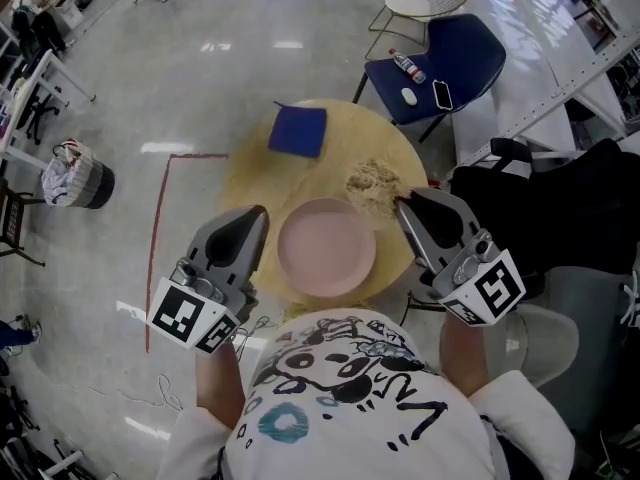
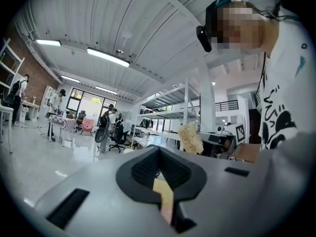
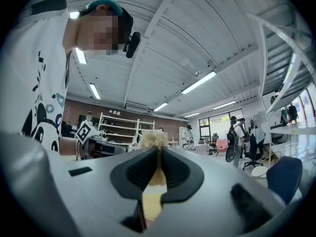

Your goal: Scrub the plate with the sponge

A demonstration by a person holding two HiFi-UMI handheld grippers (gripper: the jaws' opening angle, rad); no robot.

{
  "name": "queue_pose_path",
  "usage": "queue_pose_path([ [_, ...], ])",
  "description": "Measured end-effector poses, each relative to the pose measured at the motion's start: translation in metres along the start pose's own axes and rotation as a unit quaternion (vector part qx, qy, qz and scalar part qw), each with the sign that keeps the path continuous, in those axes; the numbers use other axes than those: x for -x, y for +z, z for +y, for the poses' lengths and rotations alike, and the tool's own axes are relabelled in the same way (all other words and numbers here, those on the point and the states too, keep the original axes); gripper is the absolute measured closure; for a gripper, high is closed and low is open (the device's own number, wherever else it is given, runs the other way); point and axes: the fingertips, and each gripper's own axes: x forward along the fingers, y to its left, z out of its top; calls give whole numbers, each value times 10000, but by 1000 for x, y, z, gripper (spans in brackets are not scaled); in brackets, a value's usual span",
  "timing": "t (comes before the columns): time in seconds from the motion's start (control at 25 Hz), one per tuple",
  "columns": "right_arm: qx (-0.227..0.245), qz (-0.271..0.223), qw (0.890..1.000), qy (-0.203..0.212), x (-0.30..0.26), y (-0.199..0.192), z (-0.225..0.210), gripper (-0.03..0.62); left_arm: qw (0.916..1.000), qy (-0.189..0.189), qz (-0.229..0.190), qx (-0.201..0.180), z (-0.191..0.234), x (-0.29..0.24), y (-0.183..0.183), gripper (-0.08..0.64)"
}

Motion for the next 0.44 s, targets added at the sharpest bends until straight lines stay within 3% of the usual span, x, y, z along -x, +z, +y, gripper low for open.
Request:
queue_pose_path([
  [0.44,-71,117,9999,12,4,-9,4,549,9996,-52,135,227,-4,1,-17,545],
])
